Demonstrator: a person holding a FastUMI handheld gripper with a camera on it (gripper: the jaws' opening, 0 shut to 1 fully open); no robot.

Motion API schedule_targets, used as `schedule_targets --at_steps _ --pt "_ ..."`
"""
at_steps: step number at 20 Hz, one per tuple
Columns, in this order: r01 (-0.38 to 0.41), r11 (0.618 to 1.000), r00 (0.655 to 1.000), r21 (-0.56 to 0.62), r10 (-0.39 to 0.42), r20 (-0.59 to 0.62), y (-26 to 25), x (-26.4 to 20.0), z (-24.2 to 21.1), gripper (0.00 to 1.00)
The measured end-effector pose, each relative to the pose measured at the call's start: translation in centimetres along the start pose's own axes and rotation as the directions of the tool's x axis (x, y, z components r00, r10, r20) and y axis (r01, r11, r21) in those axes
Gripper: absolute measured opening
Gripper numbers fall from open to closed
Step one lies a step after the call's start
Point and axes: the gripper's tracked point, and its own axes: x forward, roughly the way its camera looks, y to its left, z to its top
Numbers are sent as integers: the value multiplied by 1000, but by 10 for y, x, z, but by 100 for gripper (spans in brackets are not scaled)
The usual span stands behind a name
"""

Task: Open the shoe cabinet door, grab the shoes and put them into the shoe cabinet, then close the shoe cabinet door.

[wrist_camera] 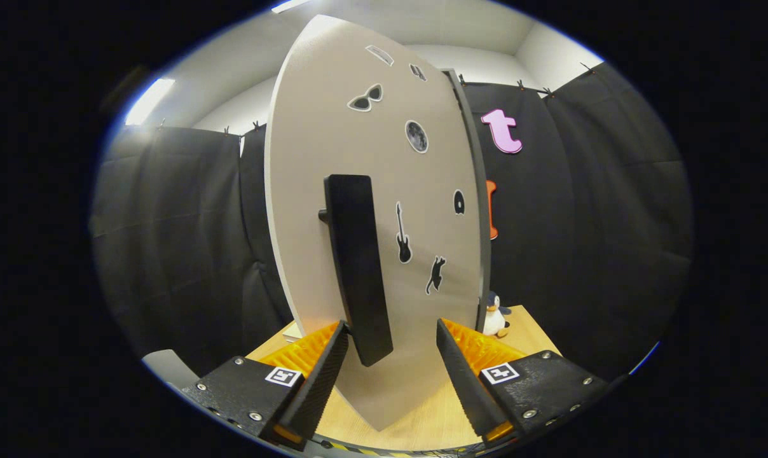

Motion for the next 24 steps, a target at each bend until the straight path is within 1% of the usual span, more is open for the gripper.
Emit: schedule_targets --at_steps 3,6,10,15,19,24 --pt "-47 998 999 33 47 -9 2 4 -2 95" --pt "-84 996 996 33 85 -9 6 10 -3 95" --pt "-102 995 995 3 102 -11 8 11 -4 96" --pt "-96 994 995 -52 97 6 7 10 -3 96" --pt "-87 995 996 -42 87 5 7 12 -3 96" --pt "-14 997 1000 -70 16 23 7 19 -3 97"
